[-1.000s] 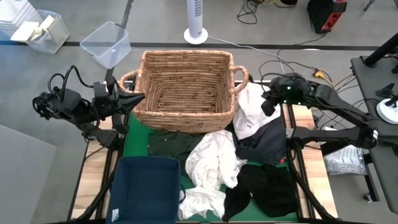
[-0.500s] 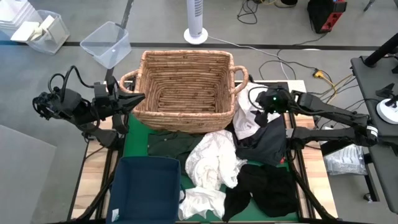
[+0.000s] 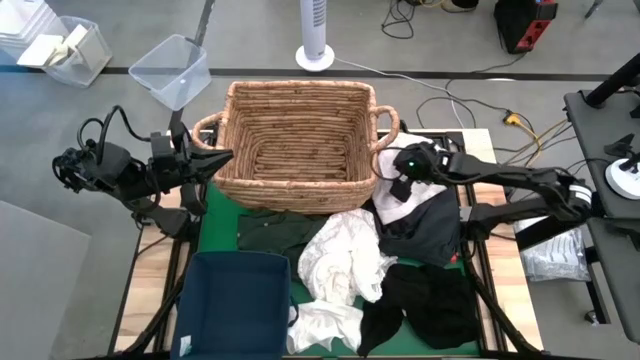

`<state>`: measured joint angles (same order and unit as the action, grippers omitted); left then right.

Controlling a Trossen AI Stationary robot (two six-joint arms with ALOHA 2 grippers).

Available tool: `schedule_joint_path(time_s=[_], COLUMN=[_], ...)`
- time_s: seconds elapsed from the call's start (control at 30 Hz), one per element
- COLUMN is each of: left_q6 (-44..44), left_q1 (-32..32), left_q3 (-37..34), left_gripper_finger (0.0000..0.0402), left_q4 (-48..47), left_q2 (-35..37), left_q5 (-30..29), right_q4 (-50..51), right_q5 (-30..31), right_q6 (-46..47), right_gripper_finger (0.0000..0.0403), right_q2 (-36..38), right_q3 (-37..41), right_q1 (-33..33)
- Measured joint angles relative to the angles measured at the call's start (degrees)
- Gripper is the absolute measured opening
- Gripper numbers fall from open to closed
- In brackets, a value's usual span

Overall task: Sort clothes
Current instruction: Put the white shirt into the laundry basket

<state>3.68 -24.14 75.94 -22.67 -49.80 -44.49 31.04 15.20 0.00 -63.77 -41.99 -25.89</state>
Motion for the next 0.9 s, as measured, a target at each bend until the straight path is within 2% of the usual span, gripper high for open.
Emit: schedule_joint_path(time_s=[0.1, 0.2, 0.3, 0.53, 0.57, 0.73, 0.9], left_q6=[0.2, 0.5, 1.0, 1.2, 1.2, 1.2, 1.2], left_q1=[0.0, 0.0, 0.0, 0.0, 0.0, 0.0, 0.0], left_q3=[0.0, 0.0, 0.0, 0.0, 0.0, 0.0, 0.0], left_gripper_finger=[0.0000, 0.0000, 0.0000, 0.0000, 0.0000, 0.0000, 0.0000], left_q4=[0.0, 0.0, -0.1, -0.2, -0.2, -0.2, -0.2], left_q2=[0.0, 0.0, 0.0, 0.0, 0.0, 0.0, 0.0], left_q5=[0.0, 0.0, 0.0, 0.0, 0.0, 0.0, 0.0], right_q4=[-2.5, -5.1, -6.3, -6.4, -6.3, -5.1, -1.2], right_q5=[1.1, 2.9, 3.8, 3.8, 3.9, 4.2, 7.0], right_q6=[0.0, -0.5, -1.1, 0.3, 1.0, 6.5, 10.2], right_gripper_finger=[0.0309, 0.0270, 0.0212, 0.0040, 0.0025, 0.0010, 0.0009], right_q2=[-2.2, -2.7, -2.0, 2.0, 3.1, 11.3, 20.8], right_q3=[0.1, 0.5, 1.5, 6.7, 7.6, 9.4, 7.4], right_q1=[0.0, 0.0, -0.1, -0.4, -0.4, -0.4, -0.4])
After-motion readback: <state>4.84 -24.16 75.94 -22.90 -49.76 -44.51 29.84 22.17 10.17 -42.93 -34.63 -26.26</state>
